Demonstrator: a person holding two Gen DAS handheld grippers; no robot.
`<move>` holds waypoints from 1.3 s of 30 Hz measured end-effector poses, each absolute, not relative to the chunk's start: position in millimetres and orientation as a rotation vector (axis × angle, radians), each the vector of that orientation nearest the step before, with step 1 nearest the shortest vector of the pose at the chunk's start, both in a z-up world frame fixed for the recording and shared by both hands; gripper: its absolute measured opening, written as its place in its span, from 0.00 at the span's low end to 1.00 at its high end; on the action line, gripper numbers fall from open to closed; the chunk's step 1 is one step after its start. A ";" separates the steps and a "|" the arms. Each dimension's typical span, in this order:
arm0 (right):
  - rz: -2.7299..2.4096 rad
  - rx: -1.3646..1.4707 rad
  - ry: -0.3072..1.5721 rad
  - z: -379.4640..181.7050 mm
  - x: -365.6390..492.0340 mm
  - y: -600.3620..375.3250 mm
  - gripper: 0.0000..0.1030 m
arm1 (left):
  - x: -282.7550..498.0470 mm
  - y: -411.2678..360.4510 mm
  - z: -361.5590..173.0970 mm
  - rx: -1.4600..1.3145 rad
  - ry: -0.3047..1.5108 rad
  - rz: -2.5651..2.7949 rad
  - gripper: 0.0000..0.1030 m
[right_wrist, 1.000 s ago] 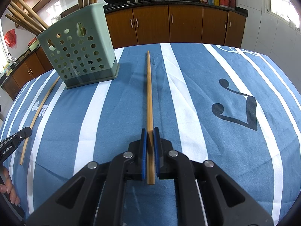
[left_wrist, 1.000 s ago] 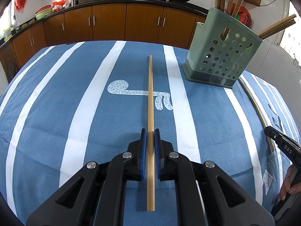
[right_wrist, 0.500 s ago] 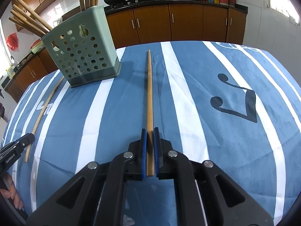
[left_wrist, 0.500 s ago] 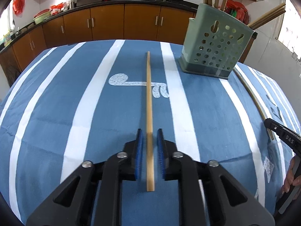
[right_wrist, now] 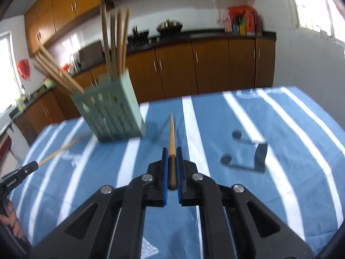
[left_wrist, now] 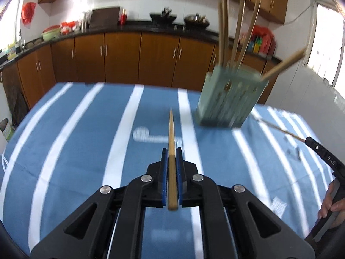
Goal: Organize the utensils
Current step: 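Lift both held chopsticks upright and carry them over the green holder, then open both grippers to drop the chopsticks into the green holder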
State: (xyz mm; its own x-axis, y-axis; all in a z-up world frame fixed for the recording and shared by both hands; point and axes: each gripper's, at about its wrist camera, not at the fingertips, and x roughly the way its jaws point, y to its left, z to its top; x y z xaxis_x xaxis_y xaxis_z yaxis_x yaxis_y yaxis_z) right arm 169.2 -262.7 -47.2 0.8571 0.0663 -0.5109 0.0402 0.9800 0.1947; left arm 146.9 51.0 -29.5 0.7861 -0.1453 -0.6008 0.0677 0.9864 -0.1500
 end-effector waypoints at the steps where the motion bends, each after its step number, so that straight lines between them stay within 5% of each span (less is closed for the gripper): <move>1: 0.015 0.205 0.516 -39.6 167.2 -264.8 0.08 | 146.6 53.0 -23.7 -0.131 0.640 -0.118 0.07; 39: 0.222 0.171 0.109 172.0 171.2 -230.0 0.07 | 167.3 -10.5 156.8 -0.121 0.173 -0.238 0.07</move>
